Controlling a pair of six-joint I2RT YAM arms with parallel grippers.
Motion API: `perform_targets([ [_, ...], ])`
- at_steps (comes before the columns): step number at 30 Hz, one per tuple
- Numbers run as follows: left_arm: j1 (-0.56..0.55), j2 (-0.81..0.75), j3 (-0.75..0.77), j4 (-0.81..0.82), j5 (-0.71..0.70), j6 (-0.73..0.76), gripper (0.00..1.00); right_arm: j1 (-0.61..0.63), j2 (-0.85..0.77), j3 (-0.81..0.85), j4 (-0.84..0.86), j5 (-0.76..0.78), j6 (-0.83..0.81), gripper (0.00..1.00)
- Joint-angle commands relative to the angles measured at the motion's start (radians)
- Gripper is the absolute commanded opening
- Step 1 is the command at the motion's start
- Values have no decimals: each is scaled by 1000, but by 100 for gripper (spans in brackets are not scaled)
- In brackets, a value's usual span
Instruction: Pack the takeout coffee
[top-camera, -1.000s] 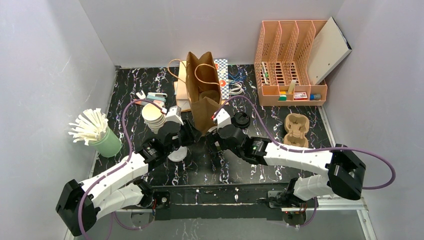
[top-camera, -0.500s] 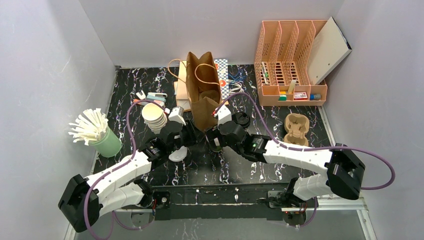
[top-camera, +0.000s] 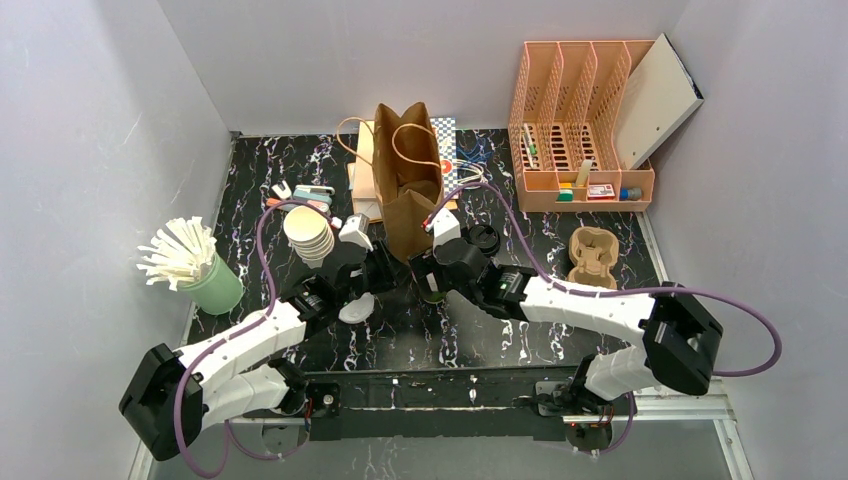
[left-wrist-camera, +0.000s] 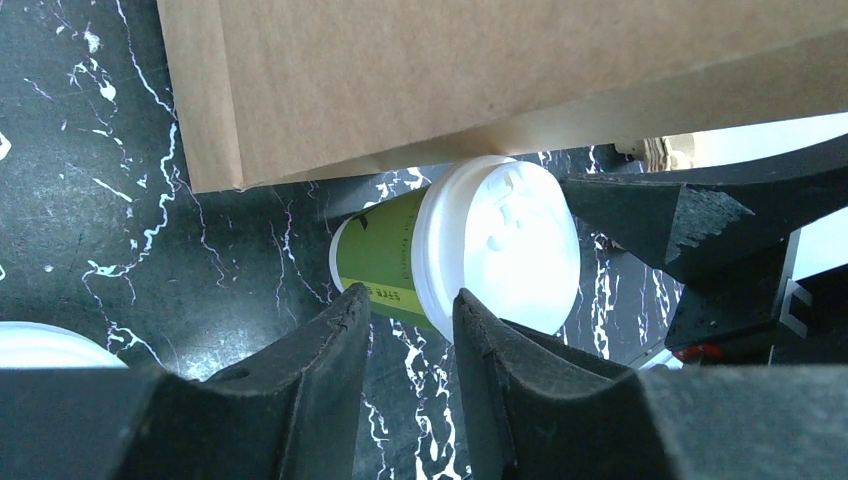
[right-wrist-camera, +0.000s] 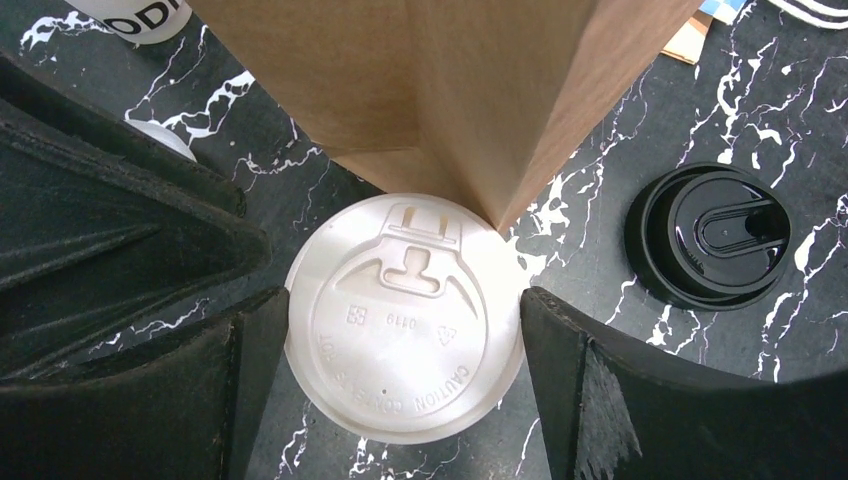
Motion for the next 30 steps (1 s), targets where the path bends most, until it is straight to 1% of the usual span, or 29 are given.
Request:
perform_targets([
  [1,8,-8,-13,4,-5,-4,34,-11,11,52,31,0,11,93],
  [11,14,10,-22,26,10,-11,34,-13,-7,34,16,-9,21,86],
  [25,19,55,-45,112,68,-59,35,-12,-63,-71,25,-38,38,85],
  [30,21,66,-45,132,84,-69,36,-12,-82,-132,76,-38,35,85],
])
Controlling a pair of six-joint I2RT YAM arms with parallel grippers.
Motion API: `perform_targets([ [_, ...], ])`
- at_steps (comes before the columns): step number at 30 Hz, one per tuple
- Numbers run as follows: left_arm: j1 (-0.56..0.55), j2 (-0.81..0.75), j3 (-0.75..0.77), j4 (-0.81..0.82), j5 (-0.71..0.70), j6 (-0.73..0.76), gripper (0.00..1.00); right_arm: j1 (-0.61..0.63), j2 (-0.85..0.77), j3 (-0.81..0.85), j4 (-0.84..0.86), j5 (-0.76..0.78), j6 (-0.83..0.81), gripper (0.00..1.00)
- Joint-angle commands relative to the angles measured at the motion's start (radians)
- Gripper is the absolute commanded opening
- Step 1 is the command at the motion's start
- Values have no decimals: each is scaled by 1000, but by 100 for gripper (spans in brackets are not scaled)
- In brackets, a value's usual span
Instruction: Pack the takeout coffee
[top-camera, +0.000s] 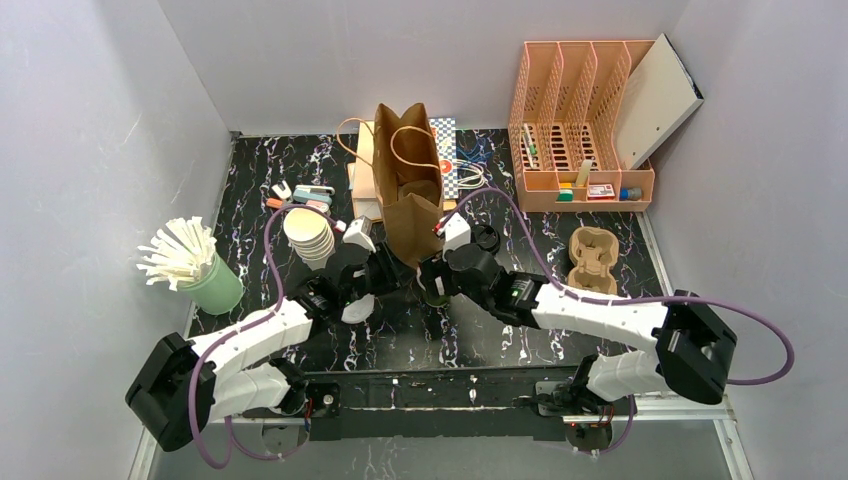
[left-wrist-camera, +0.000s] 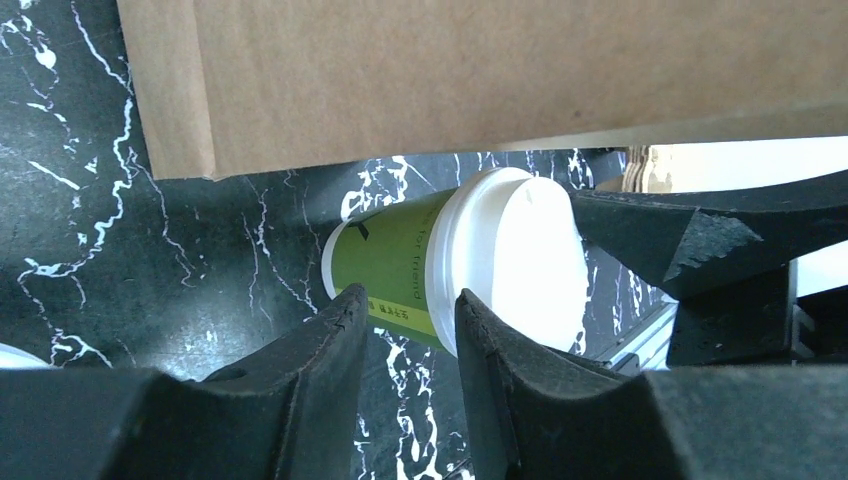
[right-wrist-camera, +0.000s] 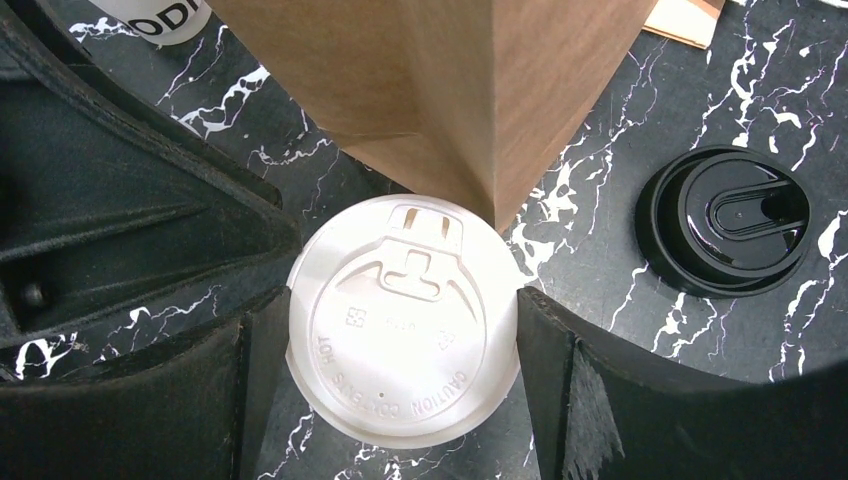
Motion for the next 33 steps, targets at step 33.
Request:
perform_targets([
  [33,8,17,-52,75,59,-47,34,61,-12,-292,290,54,-43,80],
])
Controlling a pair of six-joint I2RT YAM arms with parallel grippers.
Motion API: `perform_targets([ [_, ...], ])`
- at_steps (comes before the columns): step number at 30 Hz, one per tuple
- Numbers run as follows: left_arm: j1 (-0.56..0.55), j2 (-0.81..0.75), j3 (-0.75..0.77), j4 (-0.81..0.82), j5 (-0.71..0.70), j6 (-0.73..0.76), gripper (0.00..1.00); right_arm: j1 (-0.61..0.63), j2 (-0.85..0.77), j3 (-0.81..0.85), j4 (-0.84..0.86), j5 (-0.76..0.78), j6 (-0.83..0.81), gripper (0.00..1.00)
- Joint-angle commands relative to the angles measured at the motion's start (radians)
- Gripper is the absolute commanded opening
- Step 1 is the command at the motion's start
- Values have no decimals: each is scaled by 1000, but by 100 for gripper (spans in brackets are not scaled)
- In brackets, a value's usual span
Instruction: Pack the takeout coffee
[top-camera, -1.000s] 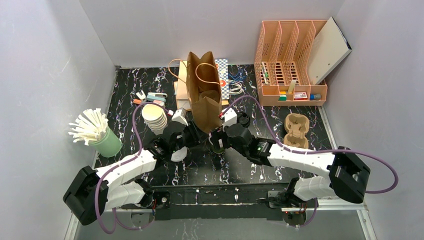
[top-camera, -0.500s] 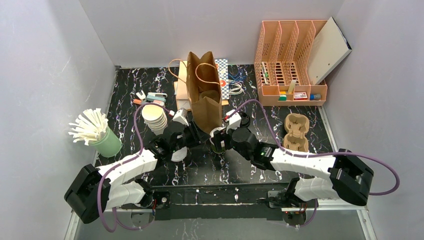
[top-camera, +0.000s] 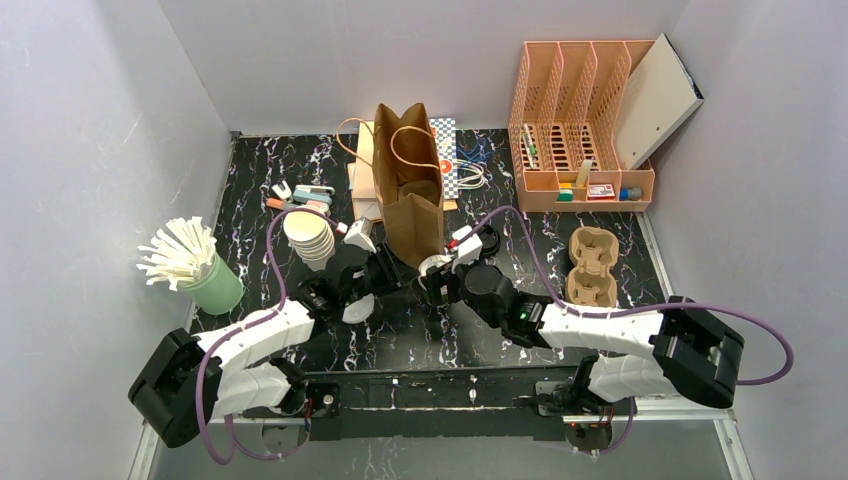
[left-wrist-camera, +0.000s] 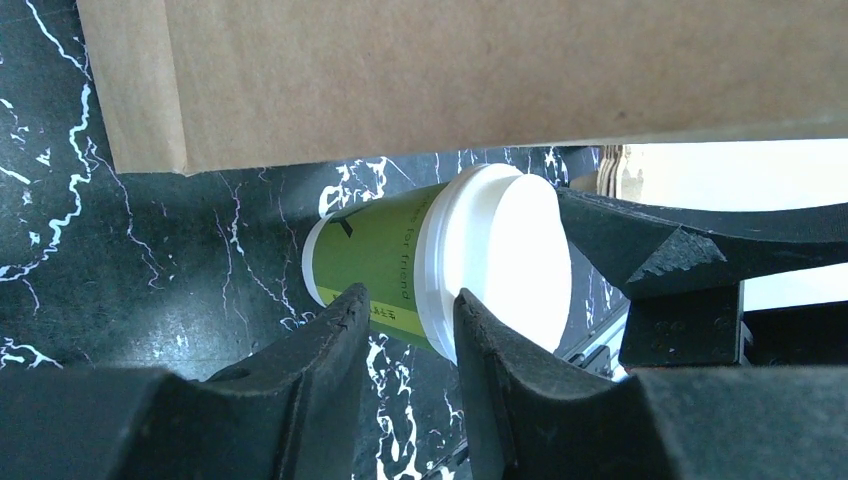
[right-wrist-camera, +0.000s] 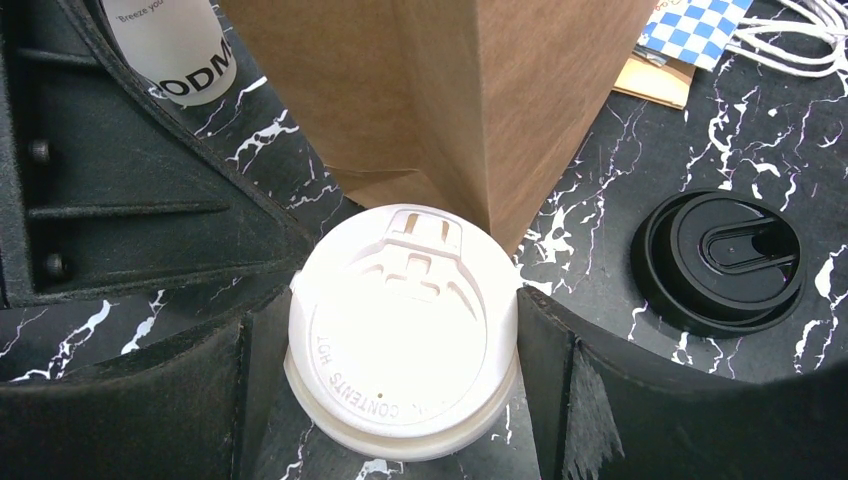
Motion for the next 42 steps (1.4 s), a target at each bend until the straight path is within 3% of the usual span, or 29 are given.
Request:
perform_targets([
  [1,2,-9,-28,-2,0,3,33,23,38,-70,-90,-12,23,80],
  [19,2,-5,-61,3,5,5,27,44,61,-166,2,16,50,80],
  [42,2,-6,-91,-12,3,25,27,104,158,-148,-60,84,166,80],
])
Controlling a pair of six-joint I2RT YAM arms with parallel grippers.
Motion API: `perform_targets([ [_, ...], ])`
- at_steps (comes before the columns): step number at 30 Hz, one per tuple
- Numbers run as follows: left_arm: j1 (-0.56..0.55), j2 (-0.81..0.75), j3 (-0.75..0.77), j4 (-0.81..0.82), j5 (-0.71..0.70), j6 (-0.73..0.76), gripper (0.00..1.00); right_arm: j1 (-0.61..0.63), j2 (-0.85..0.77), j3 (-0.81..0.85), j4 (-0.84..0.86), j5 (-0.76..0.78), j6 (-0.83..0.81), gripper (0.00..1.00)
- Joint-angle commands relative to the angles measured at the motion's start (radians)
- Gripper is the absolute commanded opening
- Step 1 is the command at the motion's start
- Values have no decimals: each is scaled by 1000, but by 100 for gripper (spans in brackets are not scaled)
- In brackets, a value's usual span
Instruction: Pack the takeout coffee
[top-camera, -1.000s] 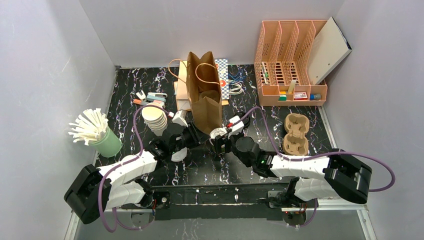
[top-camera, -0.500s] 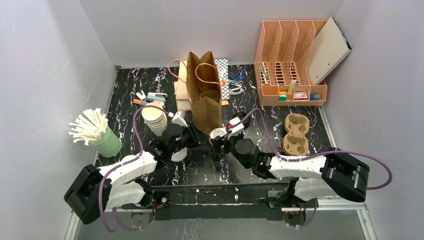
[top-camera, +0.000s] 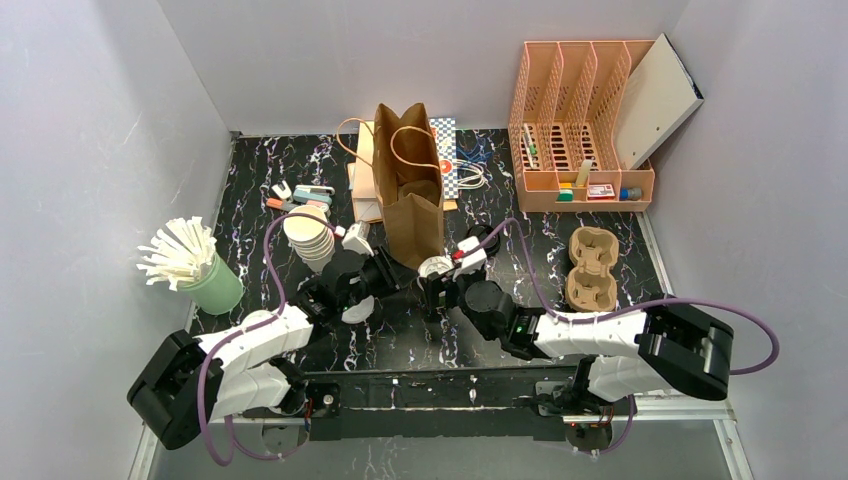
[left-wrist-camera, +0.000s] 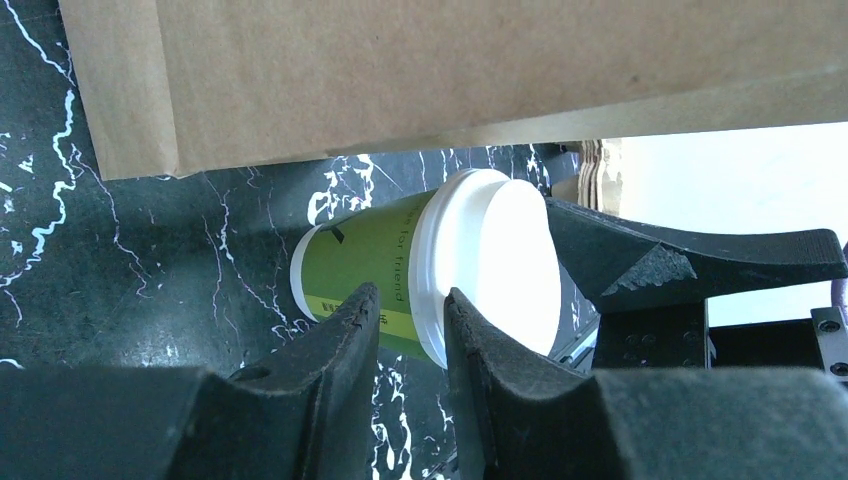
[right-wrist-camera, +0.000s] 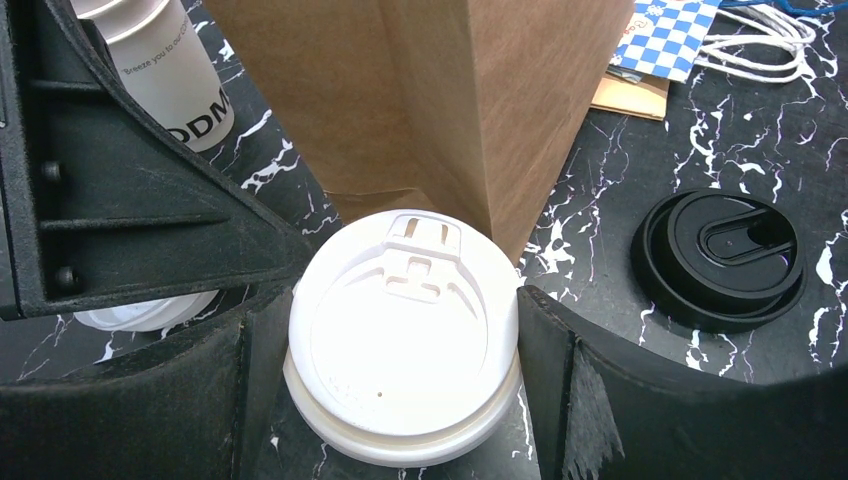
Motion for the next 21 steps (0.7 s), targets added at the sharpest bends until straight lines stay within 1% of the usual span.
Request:
perform_targets([
  [1,1,3,-29,-114,-8,40,27,36,101,-58,-284,-58,153,80],
  [4,1,-3,-14,-127,-12,49,28,44,85,-46,-304,-41,151,80],
  [8,1,-26,43,-201,-27,83,28,44,33,4,-357,-27,125,82],
  [12,1,-30,111,-270,-69,118,29,42,-5,69,-415,-17,104,87],
  [15,1,-24,143,-287,-72,130,29,42,-2,132,-477,11,93,96],
  [16,1,-21,151,-290,-71,131,29,41,1,153,-496,16,93,98],
  [21,2,-20,163,-294,-66,135,29,40,3,226,-555,25,100,98],
])
